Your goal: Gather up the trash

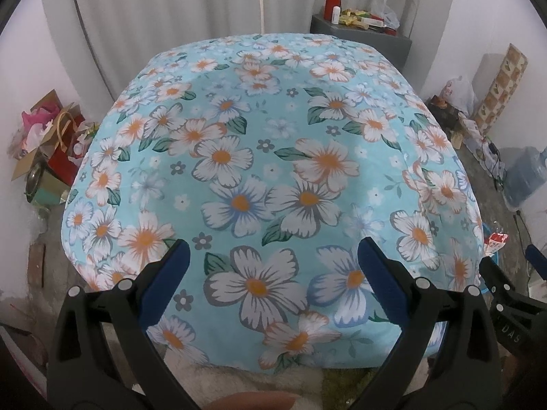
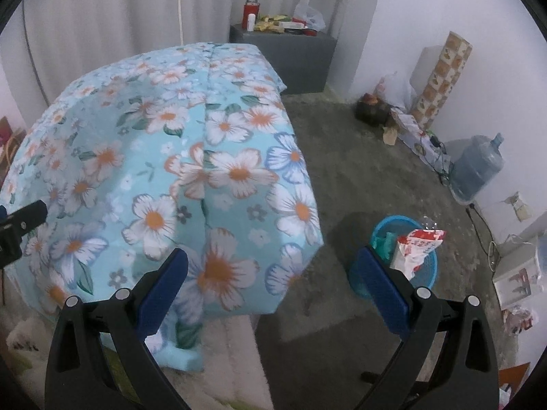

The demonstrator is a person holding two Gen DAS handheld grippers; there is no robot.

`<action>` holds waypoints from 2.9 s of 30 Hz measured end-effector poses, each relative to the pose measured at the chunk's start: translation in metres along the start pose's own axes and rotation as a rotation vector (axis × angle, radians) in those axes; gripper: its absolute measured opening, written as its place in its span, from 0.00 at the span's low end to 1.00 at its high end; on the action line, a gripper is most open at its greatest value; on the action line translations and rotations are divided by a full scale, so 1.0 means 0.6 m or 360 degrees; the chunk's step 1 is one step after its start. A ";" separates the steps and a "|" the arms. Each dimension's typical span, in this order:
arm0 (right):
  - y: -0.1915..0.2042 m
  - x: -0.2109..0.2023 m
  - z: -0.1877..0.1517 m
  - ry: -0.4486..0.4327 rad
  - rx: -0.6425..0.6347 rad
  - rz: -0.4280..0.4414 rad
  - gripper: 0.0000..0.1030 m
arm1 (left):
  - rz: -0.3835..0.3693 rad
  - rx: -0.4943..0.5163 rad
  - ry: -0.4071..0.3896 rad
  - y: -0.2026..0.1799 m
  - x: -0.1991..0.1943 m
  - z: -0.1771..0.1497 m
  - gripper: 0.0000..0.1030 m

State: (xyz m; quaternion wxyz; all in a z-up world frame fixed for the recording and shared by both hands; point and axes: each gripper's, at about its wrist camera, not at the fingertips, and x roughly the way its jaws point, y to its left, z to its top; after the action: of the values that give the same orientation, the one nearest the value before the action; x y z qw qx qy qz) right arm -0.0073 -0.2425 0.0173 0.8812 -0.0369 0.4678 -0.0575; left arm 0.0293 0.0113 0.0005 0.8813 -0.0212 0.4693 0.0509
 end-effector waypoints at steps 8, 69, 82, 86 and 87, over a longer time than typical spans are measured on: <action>-0.023 0.000 -0.005 0.0018 0.0046 -0.0033 0.94 | -0.0034 0.0039 -0.0002 -0.018 -0.001 0.003 0.92; -0.053 -0.004 -0.009 0.0025 0.0113 -0.0113 0.94 | -0.0131 0.0169 -0.0048 -0.067 -0.021 0.005 0.91; -0.053 -0.005 -0.008 0.0025 0.0112 -0.0113 0.94 | -0.0130 0.0169 -0.0048 -0.067 -0.022 0.005 0.91; -0.053 -0.004 -0.008 0.0025 0.0113 -0.0114 0.94 | -0.0130 0.0166 -0.0049 -0.067 -0.022 0.005 0.91; -0.053 -0.004 -0.007 0.0026 0.0114 -0.0113 0.94 | -0.0129 0.0167 -0.0049 -0.067 -0.022 0.005 0.92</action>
State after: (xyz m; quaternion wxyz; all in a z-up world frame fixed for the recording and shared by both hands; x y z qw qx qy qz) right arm -0.0143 -0.2735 0.0204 0.8756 -0.0215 0.4709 -0.1058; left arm 0.0290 -0.0295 0.0128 0.8897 0.0067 0.4565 -0.0093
